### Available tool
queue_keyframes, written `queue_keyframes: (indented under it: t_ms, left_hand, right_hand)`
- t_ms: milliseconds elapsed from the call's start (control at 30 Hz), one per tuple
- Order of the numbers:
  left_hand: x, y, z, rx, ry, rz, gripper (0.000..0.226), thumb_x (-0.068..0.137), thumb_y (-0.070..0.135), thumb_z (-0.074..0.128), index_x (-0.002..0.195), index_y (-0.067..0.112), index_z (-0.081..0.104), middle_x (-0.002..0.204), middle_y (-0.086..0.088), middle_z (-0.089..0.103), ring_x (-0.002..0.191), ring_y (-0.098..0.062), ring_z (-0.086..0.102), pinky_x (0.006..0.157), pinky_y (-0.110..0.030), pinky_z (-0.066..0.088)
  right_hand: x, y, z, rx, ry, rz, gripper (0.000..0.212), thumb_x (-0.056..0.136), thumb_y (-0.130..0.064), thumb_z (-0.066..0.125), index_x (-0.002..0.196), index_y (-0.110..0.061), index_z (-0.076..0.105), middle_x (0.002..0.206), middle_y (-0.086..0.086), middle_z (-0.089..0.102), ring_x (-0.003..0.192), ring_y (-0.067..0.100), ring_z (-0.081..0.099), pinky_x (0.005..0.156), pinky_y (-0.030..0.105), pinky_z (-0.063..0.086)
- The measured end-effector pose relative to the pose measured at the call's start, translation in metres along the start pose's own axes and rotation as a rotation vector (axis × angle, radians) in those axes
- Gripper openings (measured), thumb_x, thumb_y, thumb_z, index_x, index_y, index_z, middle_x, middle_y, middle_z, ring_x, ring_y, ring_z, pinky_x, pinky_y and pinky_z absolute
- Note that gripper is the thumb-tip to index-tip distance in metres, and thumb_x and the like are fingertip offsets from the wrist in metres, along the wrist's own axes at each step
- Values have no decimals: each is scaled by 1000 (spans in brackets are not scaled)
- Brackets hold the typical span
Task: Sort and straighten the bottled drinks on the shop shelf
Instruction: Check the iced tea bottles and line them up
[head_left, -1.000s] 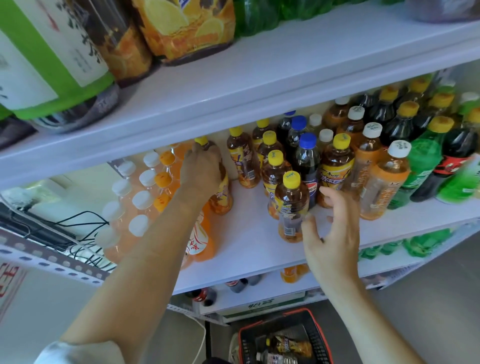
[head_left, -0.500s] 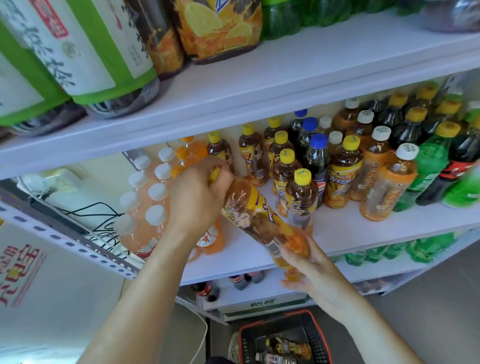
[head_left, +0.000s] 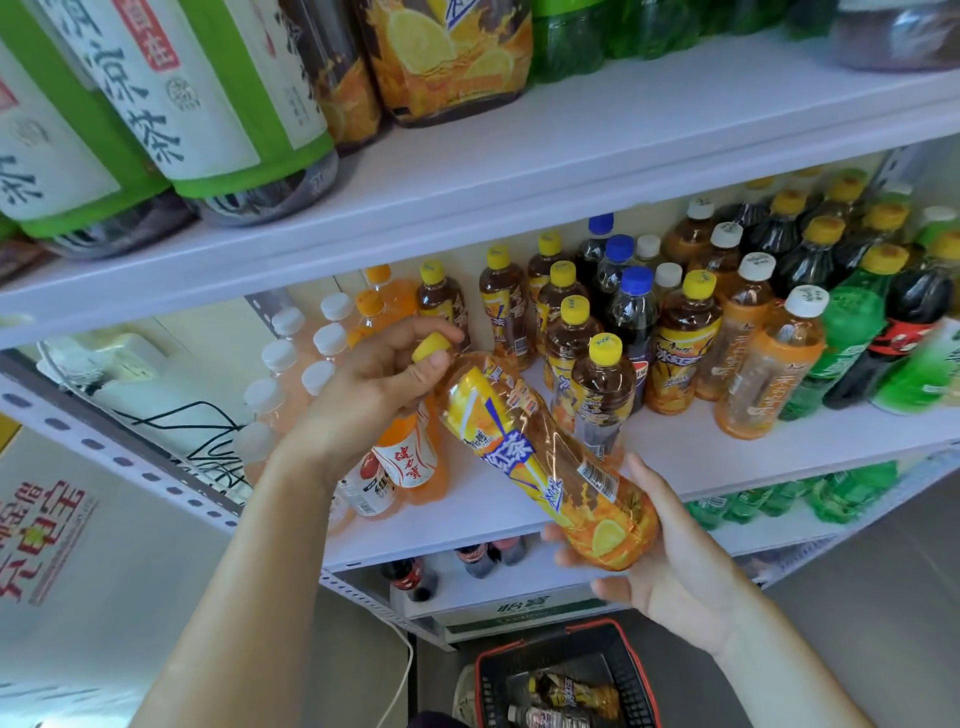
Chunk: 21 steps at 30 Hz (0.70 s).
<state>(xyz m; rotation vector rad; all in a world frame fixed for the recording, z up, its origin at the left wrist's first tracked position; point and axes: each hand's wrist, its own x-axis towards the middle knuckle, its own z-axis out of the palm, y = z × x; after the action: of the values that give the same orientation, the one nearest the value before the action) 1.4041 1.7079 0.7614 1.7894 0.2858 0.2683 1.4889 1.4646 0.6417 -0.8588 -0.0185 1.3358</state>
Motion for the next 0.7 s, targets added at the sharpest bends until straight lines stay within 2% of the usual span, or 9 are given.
queue_keyframes:
  t_ms: [100,133,167,233,300,367,533,633,700]
  left_hand:
    - [1,-1,5,91,83,56,16,91,29,65,104,21,66,73,-13,53,54,-4,40,51,-16,33]
    - [2,-2,7,113,110,69,15,93,29,64,104,19,65,66,5,59,53,3,45,51,-10,36]
    - [3,-5,8,122,139,76,14,95,26,60,103,15,65,61,16,60,52,6,50,51,-7,38]
    - [6,-7,8,120,205,66,17,97,24,56,100,9,64,53,20,58,48,7,51,49,-4,37]
    - [9,-7,10,135,265,58,28,92,34,59,97,7,65,51,18,56,45,5,48,46,-6,34]
    - [13,-6,9,160,313,46,42,83,48,59,93,8,67,51,16,53,46,3,44,47,-11,33]
    - [17,-7,4,197,325,0,53,80,57,60,90,5,65,72,-5,60,62,-10,49,59,-26,38]
    - [17,-6,2,130,269,1,32,84,51,65,85,19,66,67,8,61,57,-3,50,56,-19,38]
    - [16,-5,0,85,207,15,13,86,38,69,86,26,68,61,10,55,52,-3,44,50,-15,35]
  right_hand:
    - [-5,-2,1,-235,44,-274,31,104,-22,43,113,1,62,61,-6,72,54,1,66,89,41,54]
    - [-3,-3,1,-265,48,-326,18,99,-13,53,109,-4,65,67,-2,74,63,3,70,95,45,51]
    - [0,-4,2,-179,45,-331,24,88,-13,68,111,-10,66,88,7,77,83,16,73,88,47,55]
    - [-9,-2,2,-5,-58,-318,64,67,-12,86,124,-23,59,122,19,66,109,43,64,76,40,59]
    - [-16,3,-3,-30,-91,-370,76,62,-5,88,126,-30,58,129,19,62,116,49,58,77,36,59]
    - [-13,0,-2,-44,-83,-384,71,66,-1,82,126,-32,59,129,19,62,115,50,58,78,34,59]
    - [-20,-5,5,-103,-39,-351,62,75,-19,79,132,-29,55,127,20,64,105,51,63,69,32,60]
    - [-24,-5,4,-128,-26,-282,68,69,-46,85,128,-21,59,120,24,66,88,43,71,55,29,59]
    - [-24,-4,3,-162,-16,-245,64,75,-63,71,118,-16,67,113,29,67,76,36,73,51,28,57]
